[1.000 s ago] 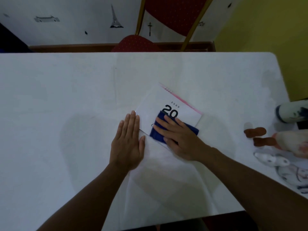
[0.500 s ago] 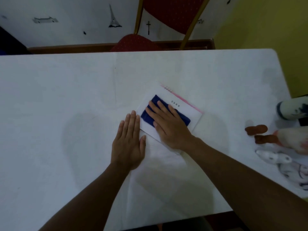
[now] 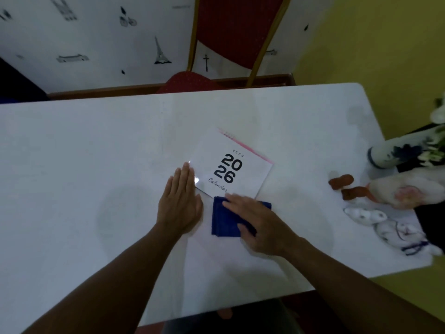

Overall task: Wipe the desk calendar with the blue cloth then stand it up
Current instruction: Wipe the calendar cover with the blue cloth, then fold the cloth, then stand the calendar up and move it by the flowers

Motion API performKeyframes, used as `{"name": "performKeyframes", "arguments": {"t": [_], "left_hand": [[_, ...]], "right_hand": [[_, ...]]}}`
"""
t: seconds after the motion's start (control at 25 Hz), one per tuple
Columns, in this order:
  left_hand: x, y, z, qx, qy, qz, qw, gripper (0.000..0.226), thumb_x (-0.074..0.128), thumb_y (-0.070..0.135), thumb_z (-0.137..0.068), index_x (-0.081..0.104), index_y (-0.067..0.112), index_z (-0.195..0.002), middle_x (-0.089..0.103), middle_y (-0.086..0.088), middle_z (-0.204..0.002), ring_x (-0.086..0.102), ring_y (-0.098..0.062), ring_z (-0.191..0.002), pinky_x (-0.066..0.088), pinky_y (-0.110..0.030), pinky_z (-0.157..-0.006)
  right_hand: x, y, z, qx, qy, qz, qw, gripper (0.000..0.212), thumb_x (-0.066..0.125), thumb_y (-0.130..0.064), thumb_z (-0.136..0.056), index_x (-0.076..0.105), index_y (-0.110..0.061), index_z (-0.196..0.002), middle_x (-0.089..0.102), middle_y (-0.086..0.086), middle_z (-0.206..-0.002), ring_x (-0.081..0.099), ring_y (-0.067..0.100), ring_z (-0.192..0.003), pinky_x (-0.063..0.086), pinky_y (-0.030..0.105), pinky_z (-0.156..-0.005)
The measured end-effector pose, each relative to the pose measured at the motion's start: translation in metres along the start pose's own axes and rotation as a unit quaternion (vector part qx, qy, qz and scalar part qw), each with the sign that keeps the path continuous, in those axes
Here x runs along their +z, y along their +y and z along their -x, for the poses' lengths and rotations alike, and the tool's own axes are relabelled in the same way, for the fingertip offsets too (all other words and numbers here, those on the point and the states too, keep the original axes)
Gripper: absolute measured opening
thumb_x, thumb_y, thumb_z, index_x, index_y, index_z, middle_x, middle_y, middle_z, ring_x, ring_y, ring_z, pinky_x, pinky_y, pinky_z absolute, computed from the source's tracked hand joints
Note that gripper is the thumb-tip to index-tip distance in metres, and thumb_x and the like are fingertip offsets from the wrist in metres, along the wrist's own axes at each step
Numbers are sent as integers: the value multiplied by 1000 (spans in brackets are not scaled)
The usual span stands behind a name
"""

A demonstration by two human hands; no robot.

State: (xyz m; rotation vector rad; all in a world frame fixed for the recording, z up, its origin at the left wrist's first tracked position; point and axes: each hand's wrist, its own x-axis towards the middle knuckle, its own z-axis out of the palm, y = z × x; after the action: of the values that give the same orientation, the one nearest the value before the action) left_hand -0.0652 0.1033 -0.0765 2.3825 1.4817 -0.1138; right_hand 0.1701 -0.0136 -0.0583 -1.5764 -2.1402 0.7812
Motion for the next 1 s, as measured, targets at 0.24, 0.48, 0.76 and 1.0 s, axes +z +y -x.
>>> {"name": "performKeyframes", "arguments": {"t": [0.24, 0.48, 0.76, 1.0], "left_hand": [[-19, 44, 19, 143, -3, 18, 990, 59, 38, 42, -100, 47, 11, -150, 55, -10, -149, 55, -29, -135, 38, -41, -118], [-17, 71, 14, 91, -36, 10, 995, 41, 61, 32, -97, 60, 20, -137, 61, -2, -129, 54, -23, -121, 35, -36, -110], [-49, 65, 27, 106, -76, 177, 975, 13, 68, 18, -94, 69, 14, -106, 71, -5, -103, 63, -23, -94, 54, -44, -91], [-62, 59, 61, 190, -86, 144, 967, 30, 69, 27, -93, 69, 23, -122, 78, 3, -118, 73, -19, -101, 58, -38, -91]], "right_hand": [[-22, 6, 16, 190, 108, 63, 974, 54, 74, -25, -84, 59, -10, -133, 63, 5, -116, 59, 22, -102, 54, 42, -88], [-33, 10, 4, 259, -28, 57, 964, 26, 73, -36, -90, 68, -14, -104, 59, 7, -104, 53, 24, -100, 45, 34, -85], [-64, -8, 20, 219, -23, -72, 973, 17, 66, -17, -94, 55, -27, -88, 64, -8, -84, 63, 19, -76, 50, 34, -62], [-75, -21, 55, 58, -30, 41, 997, 19, 73, -15, -81, 64, -18, -97, 63, 0, -95, 59, 20, -80, 54, 41, -72]]}}
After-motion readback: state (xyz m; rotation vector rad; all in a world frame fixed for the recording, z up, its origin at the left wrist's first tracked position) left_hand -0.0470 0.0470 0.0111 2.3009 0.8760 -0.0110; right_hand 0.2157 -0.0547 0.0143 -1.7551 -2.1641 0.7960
